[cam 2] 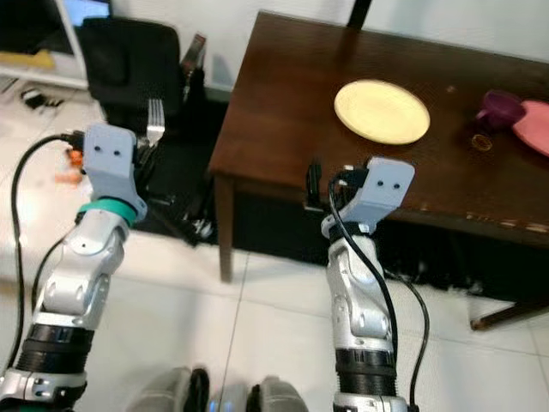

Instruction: Setting the table

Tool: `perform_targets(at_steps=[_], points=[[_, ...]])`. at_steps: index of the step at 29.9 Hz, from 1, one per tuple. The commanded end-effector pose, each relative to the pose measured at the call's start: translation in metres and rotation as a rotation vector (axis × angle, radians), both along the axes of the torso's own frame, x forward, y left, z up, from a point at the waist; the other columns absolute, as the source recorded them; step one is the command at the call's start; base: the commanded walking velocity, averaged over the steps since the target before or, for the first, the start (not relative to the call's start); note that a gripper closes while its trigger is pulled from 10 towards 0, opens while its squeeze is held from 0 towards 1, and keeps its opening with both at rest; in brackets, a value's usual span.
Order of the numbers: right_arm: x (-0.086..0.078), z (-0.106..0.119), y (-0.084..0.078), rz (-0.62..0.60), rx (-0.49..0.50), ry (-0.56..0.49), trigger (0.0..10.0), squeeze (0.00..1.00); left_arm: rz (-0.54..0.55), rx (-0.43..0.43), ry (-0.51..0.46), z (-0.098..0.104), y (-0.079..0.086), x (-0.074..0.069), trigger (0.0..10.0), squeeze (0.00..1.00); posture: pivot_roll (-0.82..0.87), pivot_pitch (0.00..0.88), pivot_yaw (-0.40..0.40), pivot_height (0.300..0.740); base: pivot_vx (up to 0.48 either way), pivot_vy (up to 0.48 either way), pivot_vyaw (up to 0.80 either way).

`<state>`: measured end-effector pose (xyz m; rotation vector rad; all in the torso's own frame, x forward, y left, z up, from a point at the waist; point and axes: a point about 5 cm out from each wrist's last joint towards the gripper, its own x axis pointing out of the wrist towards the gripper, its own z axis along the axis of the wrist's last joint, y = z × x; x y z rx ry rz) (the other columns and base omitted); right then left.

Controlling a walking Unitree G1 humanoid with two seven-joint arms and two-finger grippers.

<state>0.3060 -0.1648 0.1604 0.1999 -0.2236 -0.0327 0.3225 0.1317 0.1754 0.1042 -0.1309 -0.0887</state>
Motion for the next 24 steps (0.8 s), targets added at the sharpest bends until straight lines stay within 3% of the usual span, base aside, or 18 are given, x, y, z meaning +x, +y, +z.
perform_targets(at_steps=[1, 24], points=[[-0.0016, -0.0033, -0.0036, -0.015, 0.005, 0.011, 10.0, 0.0, -0.012, 0.009, 0.001, -0.0011, -0.0034, -0.0003, 10.0, 0.0, 0.03, 0.005, 0.026, 0.74, -0.398, 0.0, 0.0], [-0.0022, -0.0035, -0.0043, -0.022, 0.008, 0.01, 10.0, 0.0, -0.023, 0.011, 0.003, -0.001, -0.0045, -0.0003, 10.0, 0.0, 0.03, 0.014, 0.036, 0.74, -0.395, 0.0, 0.0]])
